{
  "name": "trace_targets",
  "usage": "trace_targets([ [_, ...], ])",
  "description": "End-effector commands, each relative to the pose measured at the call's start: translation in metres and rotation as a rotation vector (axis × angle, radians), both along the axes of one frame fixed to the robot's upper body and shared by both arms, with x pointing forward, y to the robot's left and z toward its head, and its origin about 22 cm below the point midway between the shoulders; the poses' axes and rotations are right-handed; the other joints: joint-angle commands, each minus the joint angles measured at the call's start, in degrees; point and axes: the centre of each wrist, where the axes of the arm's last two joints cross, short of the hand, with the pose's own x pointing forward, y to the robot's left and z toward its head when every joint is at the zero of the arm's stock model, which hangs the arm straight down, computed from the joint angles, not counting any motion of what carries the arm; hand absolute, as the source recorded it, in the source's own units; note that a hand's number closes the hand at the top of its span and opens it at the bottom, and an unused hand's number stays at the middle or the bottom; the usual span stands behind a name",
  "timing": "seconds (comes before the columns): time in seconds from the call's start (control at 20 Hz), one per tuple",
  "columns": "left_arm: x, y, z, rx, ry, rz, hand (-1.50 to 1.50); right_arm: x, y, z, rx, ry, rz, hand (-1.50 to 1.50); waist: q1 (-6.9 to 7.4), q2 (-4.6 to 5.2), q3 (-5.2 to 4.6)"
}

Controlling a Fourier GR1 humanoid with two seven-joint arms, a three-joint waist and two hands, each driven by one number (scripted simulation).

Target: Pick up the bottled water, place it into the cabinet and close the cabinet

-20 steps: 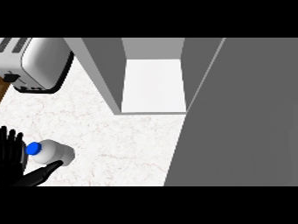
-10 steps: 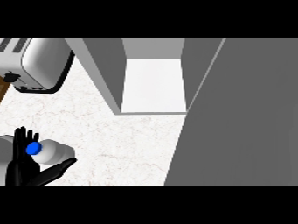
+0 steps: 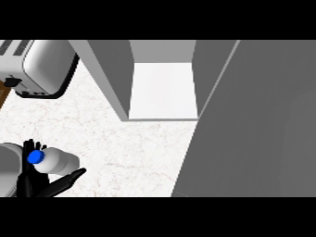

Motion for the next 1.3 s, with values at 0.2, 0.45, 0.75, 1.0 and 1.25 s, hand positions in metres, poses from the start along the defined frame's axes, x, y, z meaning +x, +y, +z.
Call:
trace_targets([
  [0.2, -0.003, -0.003, -0.026, -0.028, -0.022, 0.021, -1.5, -0.024, -0.01, 0.022, -0.007, -0.084, -0.055, -1.5, -0.07, -0.04, -0.01],
  [0.45, -0.003, -0.021, -0.037, -0.043, -0.06, 0.0, -1.5, -0.035, -0.016, 0.022, 0.008, -0.066, -0.034, -1.5, -0.44, -0.14, 0.0],
  [0.75, -0.01, -0.005, -0.034, -0.121, -0.113, -0.023, 1.5, -0.015, -0.004, 0.01, -0.01, -0.062, -0.057, -1.5, 0.27, -0.03, 0.04],
  [1.0, 0.001, -0.007, -0.035, -0.14, -0.153, 0.0, 1.5, -0.022, -0.004, 0.007, -0.005, -0.072, -0.04, -1.5, 0.17, -0.04, 0.04],
  [1.25, 0.0, 0.0, -0.033, -0.175, -0.174, -0.026, 1.5, -0.022, -0.011, 0.016, -0.031, -0.064, -0.056, -1.5, 0.28, -0.05, 0.03],
])
